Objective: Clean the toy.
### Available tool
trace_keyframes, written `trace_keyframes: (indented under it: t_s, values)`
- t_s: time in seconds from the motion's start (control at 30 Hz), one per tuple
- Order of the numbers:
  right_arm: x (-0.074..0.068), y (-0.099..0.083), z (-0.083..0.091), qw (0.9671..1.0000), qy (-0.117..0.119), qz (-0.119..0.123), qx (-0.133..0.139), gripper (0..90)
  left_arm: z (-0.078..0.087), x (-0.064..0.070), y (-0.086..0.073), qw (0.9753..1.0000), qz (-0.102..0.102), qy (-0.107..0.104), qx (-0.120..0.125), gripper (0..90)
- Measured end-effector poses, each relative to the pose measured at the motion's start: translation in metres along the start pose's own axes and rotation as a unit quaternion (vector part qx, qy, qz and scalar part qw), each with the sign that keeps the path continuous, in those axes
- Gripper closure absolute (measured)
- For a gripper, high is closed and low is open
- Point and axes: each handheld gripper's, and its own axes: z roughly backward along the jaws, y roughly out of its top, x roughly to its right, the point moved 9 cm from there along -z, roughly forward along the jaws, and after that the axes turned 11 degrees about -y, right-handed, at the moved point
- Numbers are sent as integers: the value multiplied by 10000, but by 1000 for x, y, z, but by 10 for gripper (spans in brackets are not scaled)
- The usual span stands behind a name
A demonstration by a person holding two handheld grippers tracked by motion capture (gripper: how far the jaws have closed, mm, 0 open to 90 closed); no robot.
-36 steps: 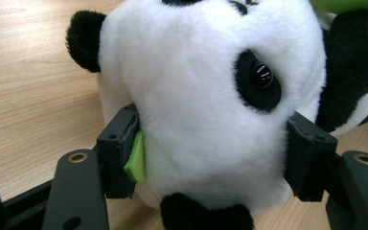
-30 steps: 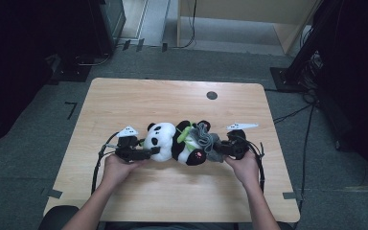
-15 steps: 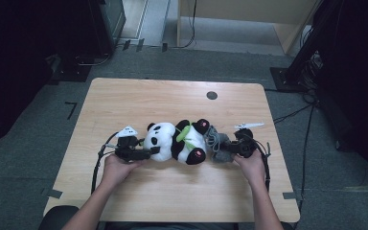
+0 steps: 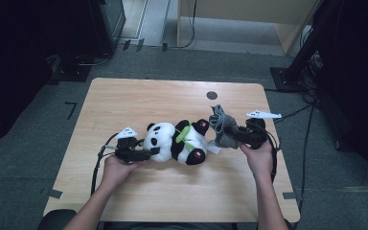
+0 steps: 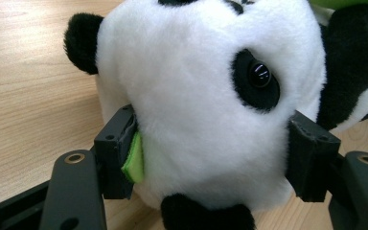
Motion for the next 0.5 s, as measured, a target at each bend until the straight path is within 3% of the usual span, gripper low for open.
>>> trace_keyframes:
  t_s: [0.1, 0.27, 0.4, 0.5]
  values:
    - [-20, 15, 6, 9995, 193, 192, 169, 761, 0, 0, 0, 10000, 15, 14, 6, 320]
    - [-61, 26, 3, 9961, 559, 652, 217, 761, 0, 0, -1, 10000, 17, 48, 47, 320]
    - [-90, 22, -10, 9914, 877, 968, 77, 761, 0, 1, -3, 9999, 36, 52, 92, 320]
    - [-104, 9, -29, 9881, 1017, 1132, -232, 760, 1, 1, -5, 10000, 4, 72, 54, 320]
